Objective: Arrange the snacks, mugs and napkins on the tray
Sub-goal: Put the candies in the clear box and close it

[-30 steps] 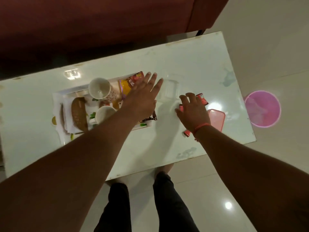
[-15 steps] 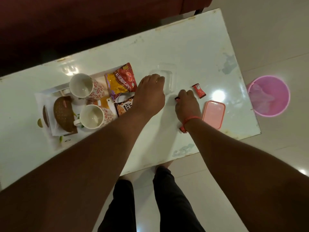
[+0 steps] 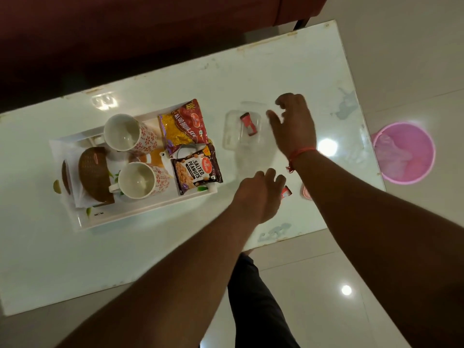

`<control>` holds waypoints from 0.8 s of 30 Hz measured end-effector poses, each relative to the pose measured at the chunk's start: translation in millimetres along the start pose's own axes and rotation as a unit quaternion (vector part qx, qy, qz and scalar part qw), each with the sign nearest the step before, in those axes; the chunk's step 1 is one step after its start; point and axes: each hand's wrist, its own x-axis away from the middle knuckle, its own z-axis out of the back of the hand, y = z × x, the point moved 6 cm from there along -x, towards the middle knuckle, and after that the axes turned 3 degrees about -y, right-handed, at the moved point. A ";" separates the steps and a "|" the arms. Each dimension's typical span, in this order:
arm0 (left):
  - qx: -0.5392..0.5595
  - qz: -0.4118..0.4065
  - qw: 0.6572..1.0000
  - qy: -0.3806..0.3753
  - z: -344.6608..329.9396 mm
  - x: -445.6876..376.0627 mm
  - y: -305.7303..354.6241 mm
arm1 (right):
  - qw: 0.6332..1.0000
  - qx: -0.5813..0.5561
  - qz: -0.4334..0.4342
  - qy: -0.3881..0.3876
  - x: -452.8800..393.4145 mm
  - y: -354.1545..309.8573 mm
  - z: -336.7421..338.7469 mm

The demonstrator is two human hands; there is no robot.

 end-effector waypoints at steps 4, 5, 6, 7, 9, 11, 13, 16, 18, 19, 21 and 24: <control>-0.017 -0.012 0.999 -0.025 -22.8 -7.5 13.0 | 0.987 0.105 -0.114 -0.031 13.5 57.6 8.4; -0.024 -0.011 0.999 -0.033 -27.4 -8.1 14.5 | 0.981 0.140 -0.120 -0.062 19.6 67.0 5.7; -0.032 -0.009 0.999 -0.040 -30.2 -8.1 16.6 | 0.975 0.171 -0.114 -0.089 25.1 73.7 2.8; -0.041 -0.007 0.998 -0.044 -32.4 -7.9 18.3 | 0.969 0.196 -0.102 -0.111 29.5 78.6 -0.7; -0.046 -0.009 0.998 -0.047 -35.3 -8.1 21.0 | 0.966 0.211 -0.083 -0.128 34.1 83.5 -6.2; -0.039 -0.010 0.998 -0.045 -36.8 -9.2 19.5 | 0.969 0.197 -0.079 -0.123 35.4 82.2 -9.9; -0.018 0.002 0.999 -0.042 -37.0 -10.1 13.8 | 0.972 0.180 -0.084 -0.122 36.0 76.5 -13.3; 0.044 0.036 0.998 -0.004 -31.3 -11.4 -0.5 | 0.984 0.108 -0.118 -0.082 31.7 63.2 -8.9; 0.102 0.056 0.991 0.064 -18.3 -10.6 -12.7 | 0.989 0.034 -0.142 -0.039 25.9 49.8 -1.4; 0.133 0.069 0.983 0.102 -9.9 -9.5 -20.1 | 0.989 -0.001 -0.146 -0.025 22.6 41.4 0.7; 0.192 0.105 0.961 0.168 6.9 -7.6 -36.9 | 0.990 -0.047 -0.132 -0.020 15.5 21.9 0.8; 0.261 0.174 0.919 0.237 26.1 -9.3 -65.6 | 0.992 -0.059 -0.100 -0.054 4.5 -4.9 -7.6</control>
